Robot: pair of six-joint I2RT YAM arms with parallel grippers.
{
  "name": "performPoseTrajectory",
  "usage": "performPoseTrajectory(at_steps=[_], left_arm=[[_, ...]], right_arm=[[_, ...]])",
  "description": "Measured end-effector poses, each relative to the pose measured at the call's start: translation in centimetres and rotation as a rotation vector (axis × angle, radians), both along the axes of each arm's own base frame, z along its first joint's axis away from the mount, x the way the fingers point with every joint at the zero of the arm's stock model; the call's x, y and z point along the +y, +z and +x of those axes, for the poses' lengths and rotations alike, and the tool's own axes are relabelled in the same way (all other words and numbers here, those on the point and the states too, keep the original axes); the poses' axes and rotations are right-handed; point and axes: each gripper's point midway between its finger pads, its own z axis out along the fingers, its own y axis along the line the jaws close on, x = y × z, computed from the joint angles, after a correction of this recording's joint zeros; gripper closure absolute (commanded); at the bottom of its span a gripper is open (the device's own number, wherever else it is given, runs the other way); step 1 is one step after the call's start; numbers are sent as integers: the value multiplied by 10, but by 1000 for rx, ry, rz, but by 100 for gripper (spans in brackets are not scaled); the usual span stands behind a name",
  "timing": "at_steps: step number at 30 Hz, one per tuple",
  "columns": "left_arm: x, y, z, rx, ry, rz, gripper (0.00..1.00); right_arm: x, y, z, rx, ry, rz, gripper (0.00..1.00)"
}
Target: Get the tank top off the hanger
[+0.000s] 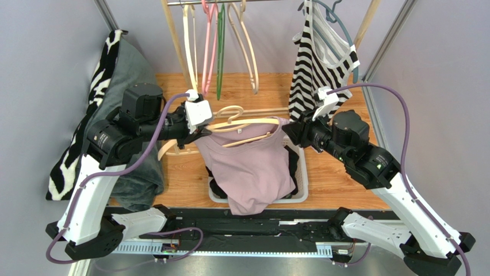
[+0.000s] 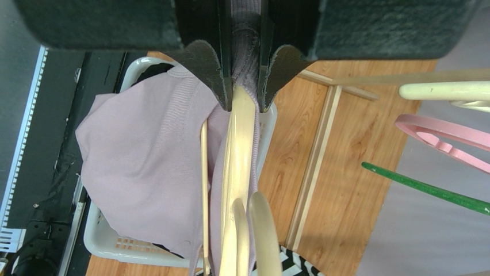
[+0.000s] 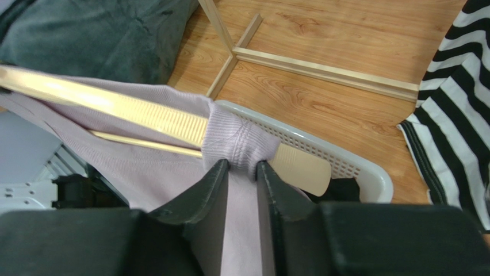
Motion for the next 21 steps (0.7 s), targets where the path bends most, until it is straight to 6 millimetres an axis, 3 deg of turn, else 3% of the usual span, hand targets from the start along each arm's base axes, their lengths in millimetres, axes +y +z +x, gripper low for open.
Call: performPoseTrajectory(at_steps=[3,12,21], left_arm=[[-1,0,-1,2,-7,-4,100],[-2,3,-6,0,-23,-22,100],[-5,4,-14,11,-58,-42,100]], right_arm=[[0,3,-1,2,-1,4,100],[-10,17,-5,-28,-16,-1,100],[-55,43,9,-134,-214,-91,100]])
